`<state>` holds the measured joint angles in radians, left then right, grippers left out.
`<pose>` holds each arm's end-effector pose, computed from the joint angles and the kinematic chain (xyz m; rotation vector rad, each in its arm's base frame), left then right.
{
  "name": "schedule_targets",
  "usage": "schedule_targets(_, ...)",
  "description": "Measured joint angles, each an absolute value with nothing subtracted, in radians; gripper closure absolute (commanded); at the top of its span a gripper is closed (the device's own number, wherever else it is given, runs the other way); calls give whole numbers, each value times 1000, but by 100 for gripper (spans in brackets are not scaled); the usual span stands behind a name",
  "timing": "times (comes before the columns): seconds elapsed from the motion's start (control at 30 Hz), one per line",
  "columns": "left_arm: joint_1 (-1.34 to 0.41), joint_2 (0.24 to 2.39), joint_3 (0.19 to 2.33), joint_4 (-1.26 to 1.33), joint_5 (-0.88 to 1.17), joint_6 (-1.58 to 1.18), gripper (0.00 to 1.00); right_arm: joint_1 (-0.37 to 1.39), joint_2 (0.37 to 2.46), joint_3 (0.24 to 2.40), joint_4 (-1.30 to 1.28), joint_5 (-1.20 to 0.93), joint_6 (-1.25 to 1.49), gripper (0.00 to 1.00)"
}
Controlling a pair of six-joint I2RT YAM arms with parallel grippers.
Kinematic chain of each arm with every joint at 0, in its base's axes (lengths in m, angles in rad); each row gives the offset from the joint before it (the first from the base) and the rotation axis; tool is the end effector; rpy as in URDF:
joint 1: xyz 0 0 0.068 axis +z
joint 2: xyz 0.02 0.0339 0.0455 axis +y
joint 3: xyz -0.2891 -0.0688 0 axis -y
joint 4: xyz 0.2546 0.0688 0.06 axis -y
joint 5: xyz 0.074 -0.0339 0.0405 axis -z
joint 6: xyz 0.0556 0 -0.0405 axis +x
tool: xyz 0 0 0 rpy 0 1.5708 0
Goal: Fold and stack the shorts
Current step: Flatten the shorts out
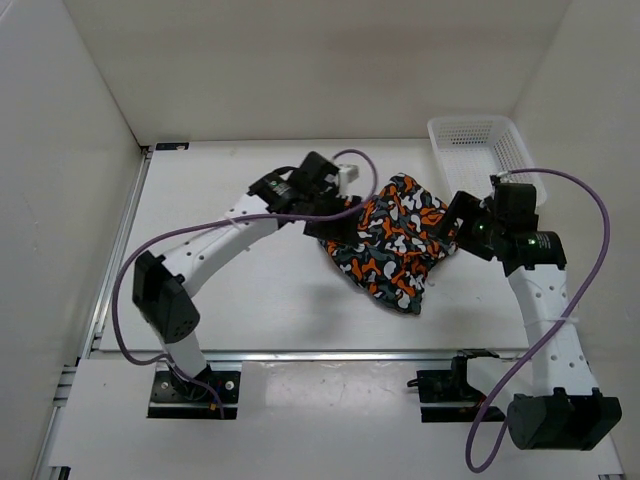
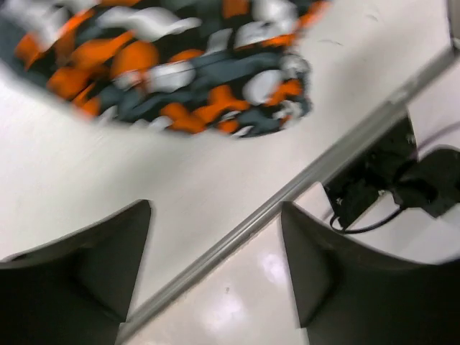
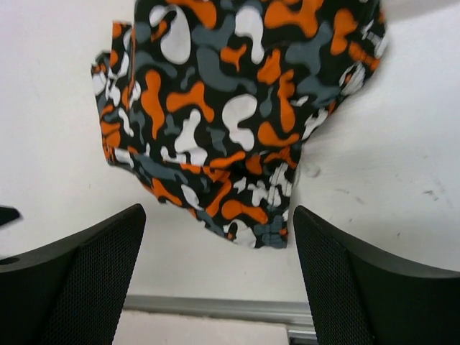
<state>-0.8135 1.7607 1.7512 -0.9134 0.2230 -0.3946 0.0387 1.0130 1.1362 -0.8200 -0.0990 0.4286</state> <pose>0.2707 -0.3043 0.3527 0.6443 2.5548 -0.7447 0.2111 0.0137 0.3666 0.3913 2.2552 0.3578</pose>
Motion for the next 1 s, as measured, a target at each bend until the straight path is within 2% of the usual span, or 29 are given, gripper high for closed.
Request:
schedule_targets(0.03,-779,1728,1698,-916,224,-402,29,41,1010,1113,-818,-116,433,12)
schedule_targets(0.07,-744,1703,1646,-913,224,-409,29,48,1005,1080,-813,-130,439,12)
schedule_targets(0.2,-643,1688,1482,-890,226,-447,0,109,982,915,-812,-165,521,11)
schedule_targets(0.47,-647,1953,1523,-852,232,-506,0,139,886,513,-693,-312,859,11)
schedule_targets(0.6,-646,2083,1601,-833,227,-522,0,137,862,422,-591,-340,990,12)
schedule_targets(0.67,-643,2122,1637,-828,226,-526,4,138,884,415,-537,-340,1028,14)
schedule_targets(0.7,-643,2133,1654,-829,226,-528,6,139,907,414,-505,-337,1042,14)
schedule_targets(0.73,-643,2142,1671,-827,226,-532,10,139,932,414,-471,-332,1053,21)
schedule_targets(0.8,-641,2155,1704,-826,226,-537,28,149,981,414,-415,-305,1068,31)
schedule_targets(0.83,-640,2157,1717,-822,226,-542,40,160,1003,414,-391,-284,1070,55)
schedule_targets(0.87,-640,2159,1729,-822,226,-547,65,176,1023,414,-370,-255,1064,67)
schedule_targets(0.9,-640,2159,1743,-822,226,-551,81,192,1044,418,-354,-225,1061,78)
schedule_targets(0.93,-639,2159,1757,-818,227,-545,90,208,1068,427,-345,-193,1057,97)
schedule_targets(1.0,-638,2160,1778,-812,229,-545,90,235,1128,467,-341,-138,1036,100)
